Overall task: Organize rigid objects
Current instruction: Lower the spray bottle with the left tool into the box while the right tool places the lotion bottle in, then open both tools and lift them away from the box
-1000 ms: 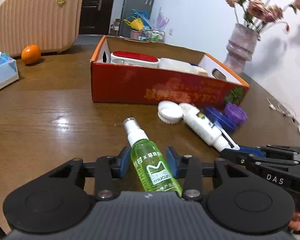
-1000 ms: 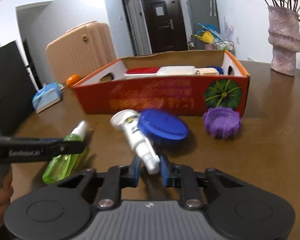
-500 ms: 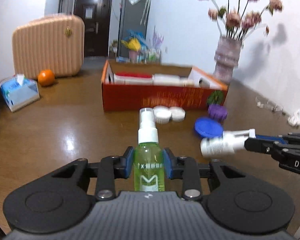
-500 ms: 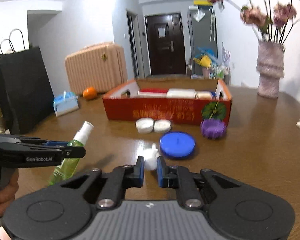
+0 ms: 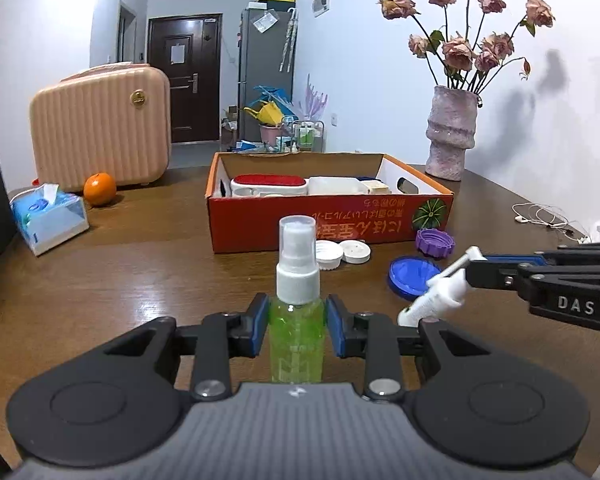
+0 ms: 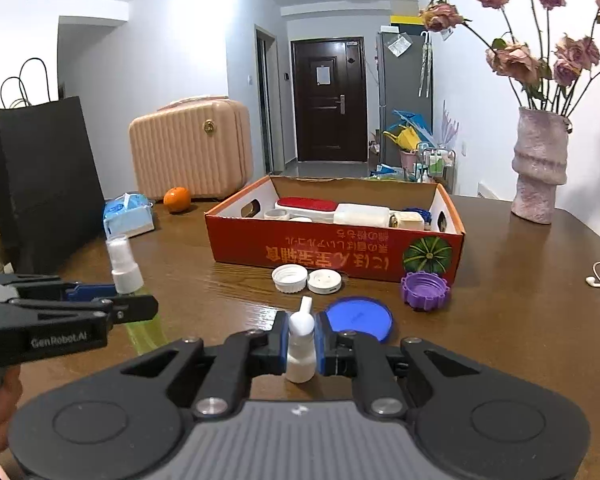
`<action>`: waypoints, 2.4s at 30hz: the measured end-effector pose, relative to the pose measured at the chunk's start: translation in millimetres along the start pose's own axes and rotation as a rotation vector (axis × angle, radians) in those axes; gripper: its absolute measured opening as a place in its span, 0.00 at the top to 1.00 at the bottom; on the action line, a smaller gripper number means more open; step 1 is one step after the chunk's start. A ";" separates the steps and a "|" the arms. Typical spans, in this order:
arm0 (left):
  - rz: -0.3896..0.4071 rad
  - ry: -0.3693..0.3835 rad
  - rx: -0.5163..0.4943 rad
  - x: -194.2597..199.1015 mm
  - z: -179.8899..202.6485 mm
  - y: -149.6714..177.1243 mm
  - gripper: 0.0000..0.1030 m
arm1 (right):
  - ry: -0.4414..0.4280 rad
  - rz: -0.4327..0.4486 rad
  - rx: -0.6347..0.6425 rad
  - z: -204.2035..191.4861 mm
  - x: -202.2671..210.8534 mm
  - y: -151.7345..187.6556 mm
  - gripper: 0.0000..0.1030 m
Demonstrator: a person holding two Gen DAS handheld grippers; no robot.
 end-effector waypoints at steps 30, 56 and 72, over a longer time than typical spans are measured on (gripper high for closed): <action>0.108 0.019 0.022 -91.9 -60.4 -152.8 0.69 | 0.030 0.135 0.068 31.5 -47.5 -144.5 0.88; -0.072 -0.013 0.005 -216.2 -81.4 -129.5 0.45 | 0.203 -0.021 0.029 129.5 -205.8 -146.9 0.78; -0.053 0.004 0.025 -70.1 -54.7 -115.7 0.20 | 0.119 0.031 -0.015 83.8 -56.6 -149.9 0.53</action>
Point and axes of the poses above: each gripper's, at about its wrist camera, not at the fingertips, and x roughly against the way its jaws point, z to its right, y to its underside, the point moved 10 cm from there along -x, roughly the way its jaws point, and after that the axes turned 7 degrees about -x, right-handed, at the moved point
